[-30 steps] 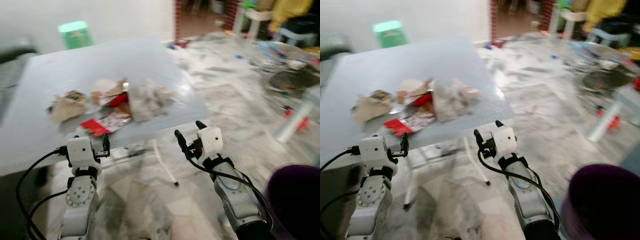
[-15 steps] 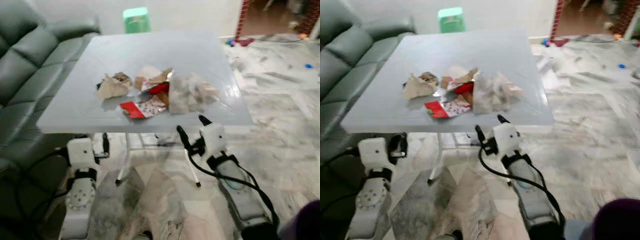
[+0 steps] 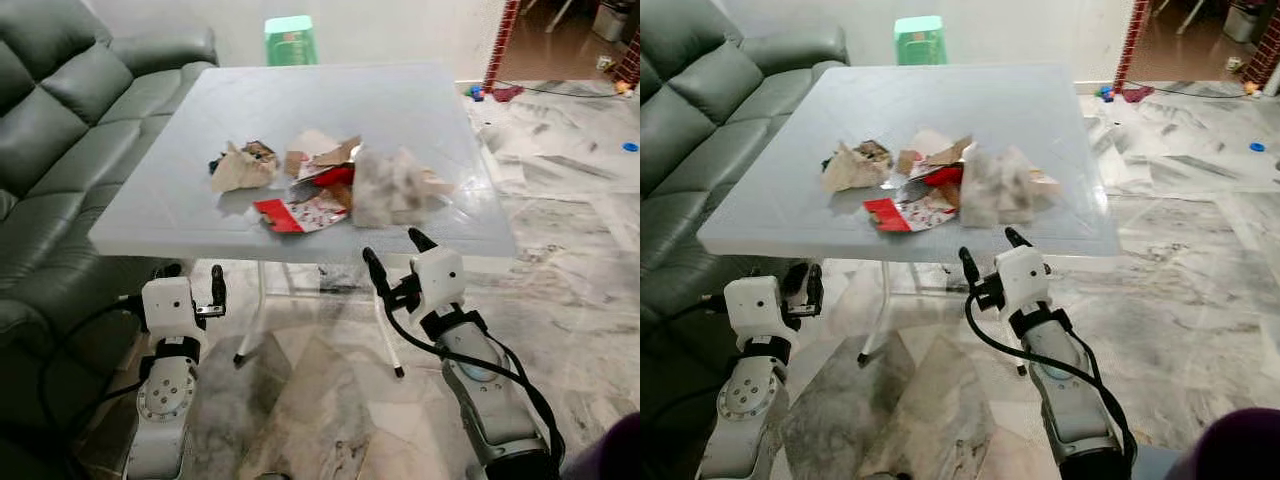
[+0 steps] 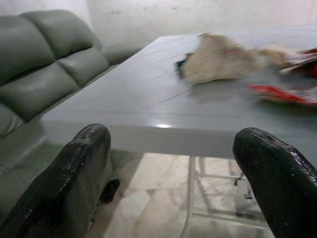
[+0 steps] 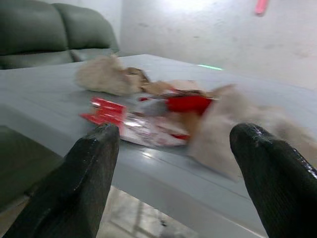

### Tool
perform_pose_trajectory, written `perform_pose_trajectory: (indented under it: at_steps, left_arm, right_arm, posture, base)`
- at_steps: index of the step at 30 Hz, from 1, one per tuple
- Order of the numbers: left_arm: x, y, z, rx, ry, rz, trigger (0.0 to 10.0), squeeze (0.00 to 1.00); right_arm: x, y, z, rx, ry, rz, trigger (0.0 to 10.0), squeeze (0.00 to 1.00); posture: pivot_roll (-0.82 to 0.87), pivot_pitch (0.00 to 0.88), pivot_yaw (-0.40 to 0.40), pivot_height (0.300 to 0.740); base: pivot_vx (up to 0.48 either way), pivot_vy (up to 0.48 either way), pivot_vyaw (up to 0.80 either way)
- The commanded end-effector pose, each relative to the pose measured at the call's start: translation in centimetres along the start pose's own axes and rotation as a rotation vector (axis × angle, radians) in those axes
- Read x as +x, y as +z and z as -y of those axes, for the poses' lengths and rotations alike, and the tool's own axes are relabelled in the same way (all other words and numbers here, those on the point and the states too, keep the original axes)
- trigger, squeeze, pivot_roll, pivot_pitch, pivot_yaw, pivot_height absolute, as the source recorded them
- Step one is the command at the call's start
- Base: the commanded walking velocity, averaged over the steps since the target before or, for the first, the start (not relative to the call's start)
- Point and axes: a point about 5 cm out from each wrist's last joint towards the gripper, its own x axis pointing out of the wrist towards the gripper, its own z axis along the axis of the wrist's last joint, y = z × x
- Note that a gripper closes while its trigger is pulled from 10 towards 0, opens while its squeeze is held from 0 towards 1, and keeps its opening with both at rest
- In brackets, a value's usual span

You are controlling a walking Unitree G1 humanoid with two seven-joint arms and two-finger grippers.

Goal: Picking trash to rubbish bin

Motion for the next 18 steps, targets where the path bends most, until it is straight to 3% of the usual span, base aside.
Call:
perform_pose_trajectory:
  at_steps: [1, 18]
  left_arm:
    - [0.15, -0.17, -0.46, -0.002, 0.012, -0.015, 10.0, 0.0]
    - [0.72, -0.15, -0.48, -0.003, -0.001, -0.02, 10.0, 0.0]
  right_arm:
    - [0.22, 0.54, -0.41, -0.001, 0.02, 0.021, 10.0, 0.0]
    - [0.43, 0.53, -0.03, -0.001, 0.003, 0.01, 10.0, 0.0]
  posture:
    - [-0.01, 0.053, 0.027, 0.74]
    - [-0.01, 0.049, 0.027, 0.74]
  base:
    - [0.0, 0.48, 0.0]
    - [0.0, 0.48, 0.0]
